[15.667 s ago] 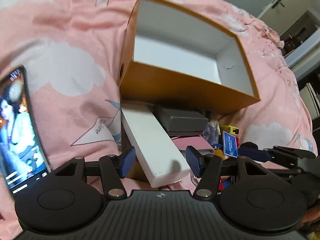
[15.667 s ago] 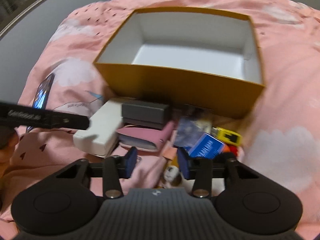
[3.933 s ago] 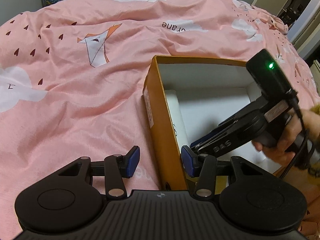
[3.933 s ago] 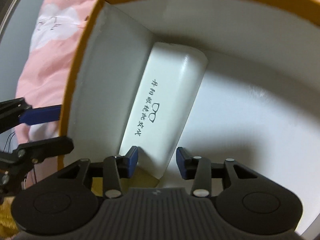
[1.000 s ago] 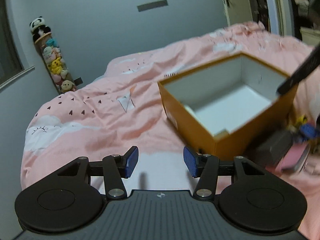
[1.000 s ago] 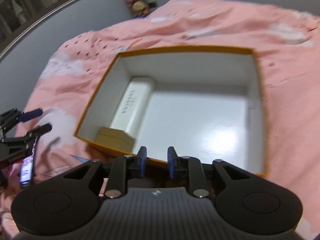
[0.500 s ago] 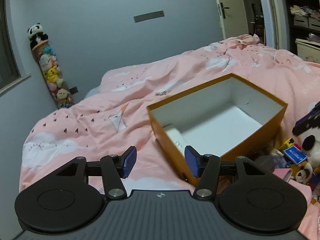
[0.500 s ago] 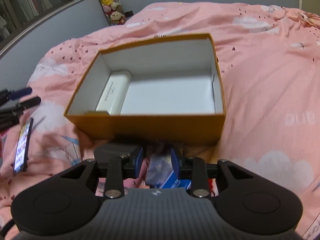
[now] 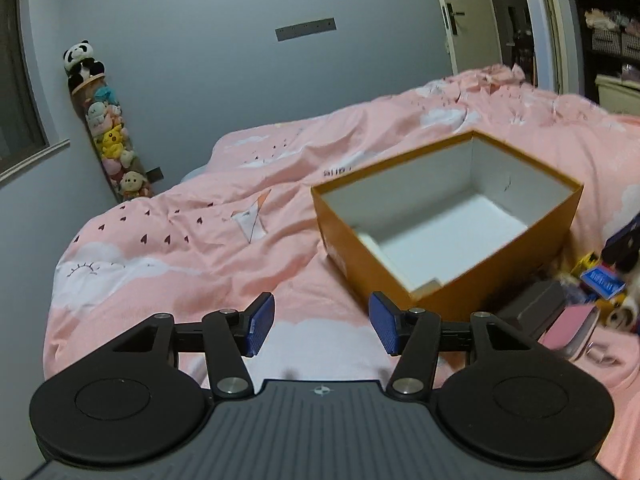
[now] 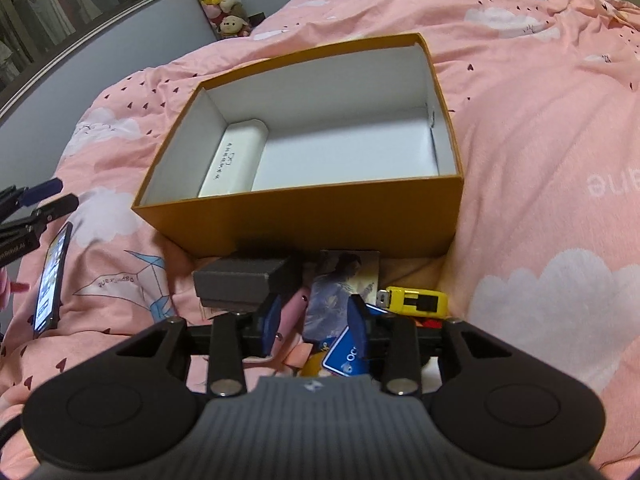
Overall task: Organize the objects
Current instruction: 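Withdraw both tools from the orange box back toward the remaining items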
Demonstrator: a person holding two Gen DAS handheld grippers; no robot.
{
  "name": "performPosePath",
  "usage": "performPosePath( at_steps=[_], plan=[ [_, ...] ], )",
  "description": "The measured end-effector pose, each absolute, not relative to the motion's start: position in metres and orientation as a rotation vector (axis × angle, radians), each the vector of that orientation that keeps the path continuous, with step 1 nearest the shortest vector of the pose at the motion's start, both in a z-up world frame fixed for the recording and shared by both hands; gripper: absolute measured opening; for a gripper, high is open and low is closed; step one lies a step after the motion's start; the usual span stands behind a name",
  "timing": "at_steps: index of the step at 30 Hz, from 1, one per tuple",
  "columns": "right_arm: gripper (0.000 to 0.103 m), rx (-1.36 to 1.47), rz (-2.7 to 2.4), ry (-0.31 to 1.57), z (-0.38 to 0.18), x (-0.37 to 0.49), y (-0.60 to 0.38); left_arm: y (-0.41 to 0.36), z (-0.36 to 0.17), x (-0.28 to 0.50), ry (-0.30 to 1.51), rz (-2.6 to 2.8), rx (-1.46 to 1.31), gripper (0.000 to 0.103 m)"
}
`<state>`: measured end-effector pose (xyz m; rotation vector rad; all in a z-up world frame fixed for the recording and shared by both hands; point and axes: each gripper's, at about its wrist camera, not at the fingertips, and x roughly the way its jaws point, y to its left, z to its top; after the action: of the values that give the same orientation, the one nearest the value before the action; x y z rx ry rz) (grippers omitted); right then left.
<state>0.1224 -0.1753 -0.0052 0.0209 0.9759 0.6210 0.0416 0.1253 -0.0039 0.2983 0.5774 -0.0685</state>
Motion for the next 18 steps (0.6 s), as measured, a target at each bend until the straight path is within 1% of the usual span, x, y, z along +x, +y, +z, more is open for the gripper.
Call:
performPosePath(
  at_steps=[6,9,11,16,18],
  plan=[
    [0.039,0.018,0.599,0.975,-0.005,0.122,-0.176,0.127,-0.028,0.053,0.624,-0.062,0.394,0.063],
    [0.039,0.020,0.591,0.965,-0.002,0.122,-0.176,0.143,-0.016,0.064,0.565,0.046,0.380,0.060],
    [0.039,0.015,0.586,0.956,-0.001,0.121,-0.176,0.148,0.002,0.065,0.538,0.032,0.325,0.061],
    [0.039,0.004,0.597,0.976,-0.005,0.121,-0.170,0.136,0.020,0.061,0.550,-0.059,0.273,0.063],
    [0.039,-0.004,0.604,0.980,-0.006,0.121,-0.168,0.128,0.018,0.054,0.534,-0.089,0.315,0.063]
  ],
)
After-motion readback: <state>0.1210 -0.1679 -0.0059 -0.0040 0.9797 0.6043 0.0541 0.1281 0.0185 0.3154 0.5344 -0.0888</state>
